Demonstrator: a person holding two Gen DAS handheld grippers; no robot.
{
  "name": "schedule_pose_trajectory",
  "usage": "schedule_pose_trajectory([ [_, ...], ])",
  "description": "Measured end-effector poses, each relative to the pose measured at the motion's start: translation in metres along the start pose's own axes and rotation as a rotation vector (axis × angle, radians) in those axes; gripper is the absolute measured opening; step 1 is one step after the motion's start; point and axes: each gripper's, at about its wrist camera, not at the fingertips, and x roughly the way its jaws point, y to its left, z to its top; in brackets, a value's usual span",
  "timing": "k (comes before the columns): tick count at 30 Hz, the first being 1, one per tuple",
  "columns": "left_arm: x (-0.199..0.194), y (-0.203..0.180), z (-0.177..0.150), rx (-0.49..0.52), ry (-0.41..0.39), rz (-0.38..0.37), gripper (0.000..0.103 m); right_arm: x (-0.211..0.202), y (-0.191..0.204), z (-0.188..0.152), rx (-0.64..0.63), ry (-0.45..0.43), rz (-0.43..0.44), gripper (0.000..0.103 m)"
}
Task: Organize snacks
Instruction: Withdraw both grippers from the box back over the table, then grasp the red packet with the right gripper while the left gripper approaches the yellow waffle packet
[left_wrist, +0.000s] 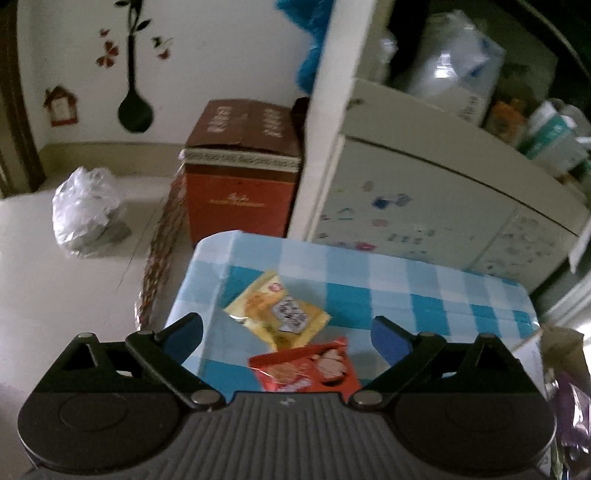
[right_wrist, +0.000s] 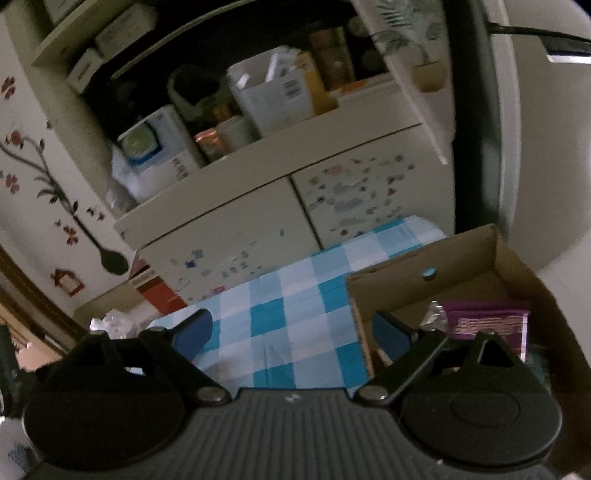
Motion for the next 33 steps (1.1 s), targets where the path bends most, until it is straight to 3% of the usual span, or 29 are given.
schedule_pose_trajectory([
  [7, 0.016, 0.020, 0.010, -0.047, 0.030, 0.018, 0.101, 0.018, 0.029, -0.015, -0.067, 0.040, 0.031, 0.094],
  [16, 0.045, 0.035, 0.019, -0.090, 0.085, -0.045, 0.101, 0.052, 0.079, -0.050, -0.224, 0.122, 0.092, 0.095],
  [27, 0.084, 0.047, 0.029, -0.107, 0.168, -0.068, 0.102, 0.108, 0.122, -0.095, -0.461, 0.217, 0.139, 0.095],
  [33, 0.101, 0.041, 0.034, -0.069, 0.207, -0.062, 0.102, 0.138, 0.141, -0.112, -0.561, 0.249, 0.173, 0.095],
])
